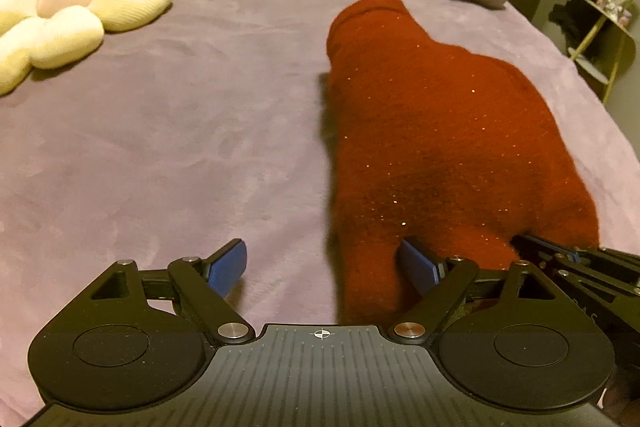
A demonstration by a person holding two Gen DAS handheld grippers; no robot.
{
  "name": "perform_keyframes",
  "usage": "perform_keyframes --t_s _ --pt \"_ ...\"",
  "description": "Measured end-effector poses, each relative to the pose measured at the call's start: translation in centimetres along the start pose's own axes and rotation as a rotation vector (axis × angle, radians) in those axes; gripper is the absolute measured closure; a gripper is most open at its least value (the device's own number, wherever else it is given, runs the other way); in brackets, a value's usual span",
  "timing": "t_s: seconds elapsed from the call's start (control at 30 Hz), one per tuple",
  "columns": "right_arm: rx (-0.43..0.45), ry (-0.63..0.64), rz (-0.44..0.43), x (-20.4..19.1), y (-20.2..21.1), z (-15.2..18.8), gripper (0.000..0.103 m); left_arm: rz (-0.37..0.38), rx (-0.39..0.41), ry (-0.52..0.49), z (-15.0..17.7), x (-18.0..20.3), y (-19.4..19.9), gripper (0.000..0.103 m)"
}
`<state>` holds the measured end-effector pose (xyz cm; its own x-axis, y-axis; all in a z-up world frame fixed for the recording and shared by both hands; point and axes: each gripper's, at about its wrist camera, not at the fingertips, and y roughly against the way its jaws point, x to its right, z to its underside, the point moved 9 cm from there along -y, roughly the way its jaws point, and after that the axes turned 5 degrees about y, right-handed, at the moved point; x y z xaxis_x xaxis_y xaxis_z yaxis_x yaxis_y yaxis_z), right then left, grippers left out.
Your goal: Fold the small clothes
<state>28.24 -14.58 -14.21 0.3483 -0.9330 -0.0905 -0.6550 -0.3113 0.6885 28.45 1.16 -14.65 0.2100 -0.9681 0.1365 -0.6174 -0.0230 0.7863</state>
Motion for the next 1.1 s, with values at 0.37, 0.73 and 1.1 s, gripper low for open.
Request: perform_keyframes --t_s 0.37,0.73,1.1 --pt "0.145 -0.026 0.063 2.0 3.5 -3.6 0.072 -0.030 0.099 -0.018 -2.2 -1.0 3.8 0.014" --pt "0.014 0.108 0.264 5.2 -3.4 -2.6 0.080 -0.083 0.090 -0.075 -5.3 1.9 -1.5 0.006" --pt "0.029 0.055 0.219 4.8 2.1 -0.5 0.055 -0.066 0.092 -0.041 -1.6 -0.5 2.7 0.001"
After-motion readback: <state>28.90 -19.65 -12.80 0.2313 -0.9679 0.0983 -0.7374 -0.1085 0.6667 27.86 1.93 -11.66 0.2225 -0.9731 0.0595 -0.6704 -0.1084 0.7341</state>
